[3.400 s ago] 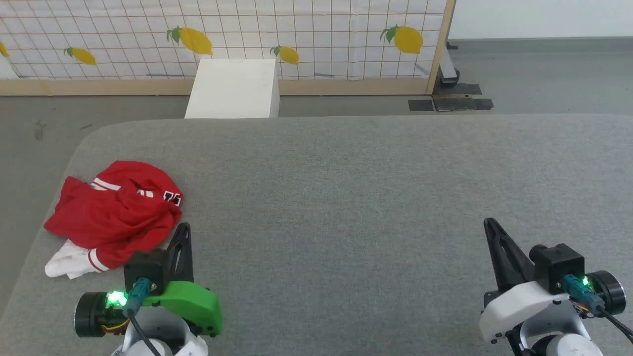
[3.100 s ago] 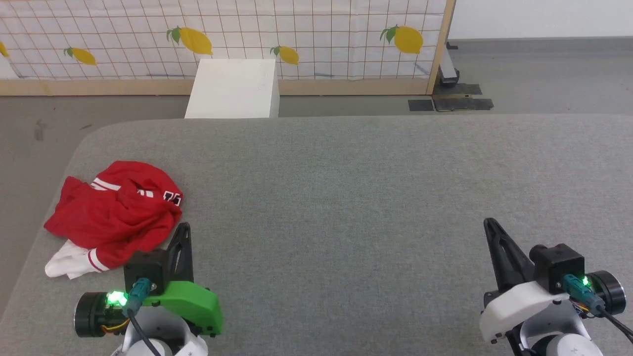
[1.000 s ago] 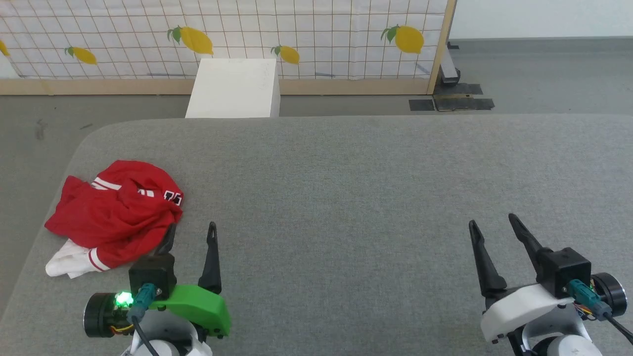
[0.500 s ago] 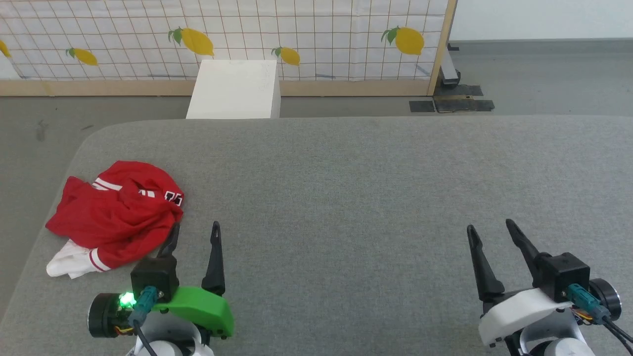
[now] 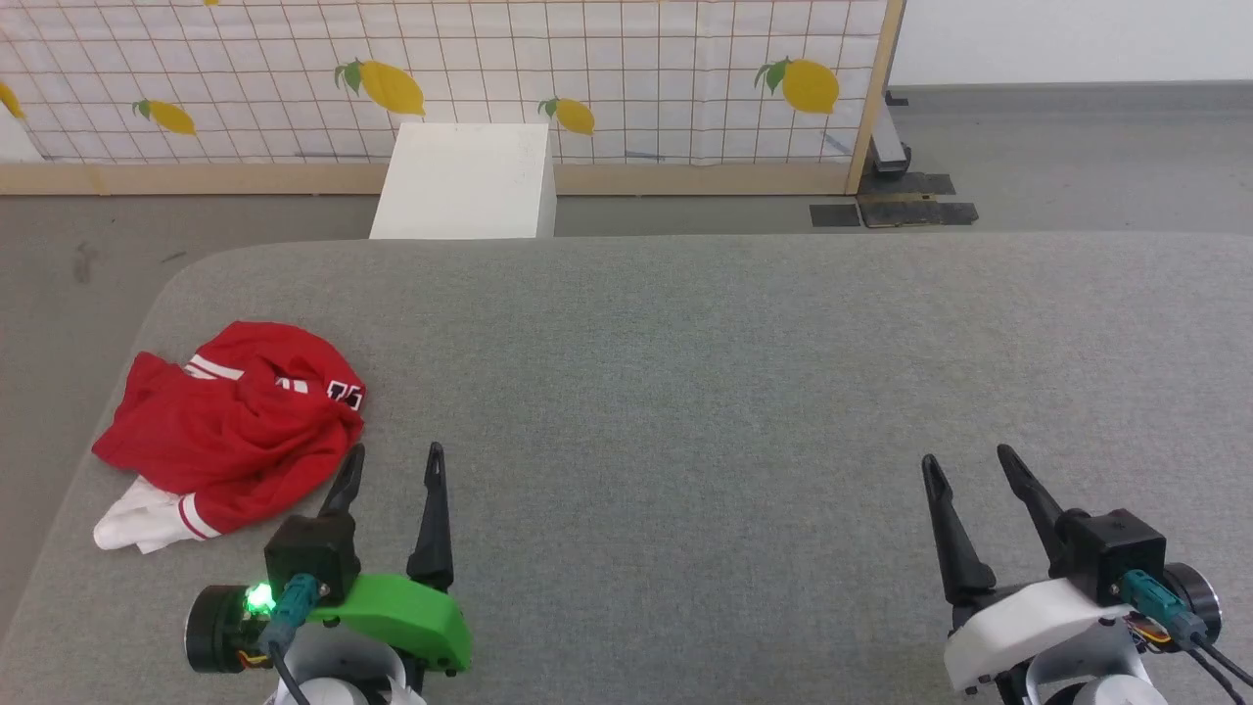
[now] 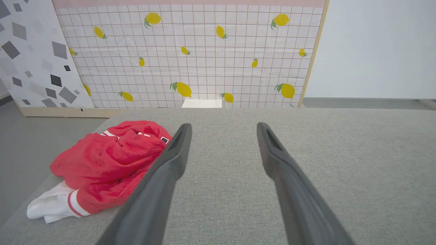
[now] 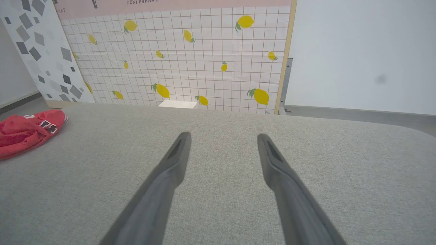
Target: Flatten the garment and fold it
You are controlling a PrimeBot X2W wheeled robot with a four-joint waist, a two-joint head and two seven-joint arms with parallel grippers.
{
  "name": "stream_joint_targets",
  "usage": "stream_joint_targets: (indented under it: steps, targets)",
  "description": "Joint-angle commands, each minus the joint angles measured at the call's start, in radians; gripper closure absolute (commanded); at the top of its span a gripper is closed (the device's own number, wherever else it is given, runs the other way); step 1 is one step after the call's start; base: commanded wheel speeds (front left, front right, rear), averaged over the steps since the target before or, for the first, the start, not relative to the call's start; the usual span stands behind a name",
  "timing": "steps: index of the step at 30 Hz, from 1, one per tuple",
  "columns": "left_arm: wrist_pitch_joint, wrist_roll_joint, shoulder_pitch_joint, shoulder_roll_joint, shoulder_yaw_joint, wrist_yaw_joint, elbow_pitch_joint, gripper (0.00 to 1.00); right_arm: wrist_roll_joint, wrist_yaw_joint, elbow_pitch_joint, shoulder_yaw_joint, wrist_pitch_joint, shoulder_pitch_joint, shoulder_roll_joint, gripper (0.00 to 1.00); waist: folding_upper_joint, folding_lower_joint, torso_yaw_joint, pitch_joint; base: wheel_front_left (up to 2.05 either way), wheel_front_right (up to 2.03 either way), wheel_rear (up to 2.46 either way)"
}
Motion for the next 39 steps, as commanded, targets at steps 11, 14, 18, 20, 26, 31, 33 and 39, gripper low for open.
stream_joint_targets:
  steps: [11,14,18,20,26,31,33,39]
  targets:
    - [-0.032,-0.022,0.007,-0.001,-0.015,0.011,0.026,0.00,0.016,-0.001,0.019,0.002,-0.031,-0.004,0.002,0.00,0.0001,0.0000,0.002,0.003,0.00,0.00,0.00]
    - [-0.038,-0.027,0.005,-0.001,-0.018,0.012,0.032,0.00,0.008,-0.001,0.021,0.003,-0.038,-0.005,0.002,0.00,0.0001,0.0000,0.004,0.005,0.00,0.00,0.00]
    - [-0.046,-0.033,0.005,-0.001,-0.022,0.014,0.041,0.00,0.006,-0.001,0.028,0.002,-0.046,-0.004,0.002,0.00,0.0002,0.0000,0.007,0.007,0.00,0.00,0.00]
    - [-0.050,-0.037,0.004,-0.001,-0.025,0.015,0.045,0.00,0.006,-0.001,0.031,0.001,-0.050,-0.003,0.002,0.00,0.0002,0.0000,0.009,0.009,0.00,0.00,0.00]
    - [-0.063,-0.043,-0.002,-0.002,-0.030,0.018,0.056,0.00,-0.009,-0.001,0.027,0.004,-0.065,-0.002,0.003,0.00,0.0002,0.0000,0.036,0.012,0.00,0.00,0.00]
    - [-0.073,-0.047,-0.001,-0.002,-0.030,0.022,0.063,0.00,0.000,-0.001,0.029,0.011,-0.076,0.004,0.003,0.00,0.0003,0.0000,0.075,0.009,0.00,0.00,0.00]
    - [-0.077,-0.047,0.001,-0.002,-0.031,0.023,0.065,0.00,0.001,-0.001,0.032,0.016,-0.080,0.007,0.003,0.00,0.0003,0.0000,0.093,0.008,0.00,0.00,0.00]
    - [-0.089,-0.045,0.008,-0.002,-0.030,0.024,0.071,0.00,0.004,-0.001,0.037,0.030,-0.093,0.008,0.003,0.00,0.0003,0.0000,0.151,0.002,0.00,0.00,0.00]
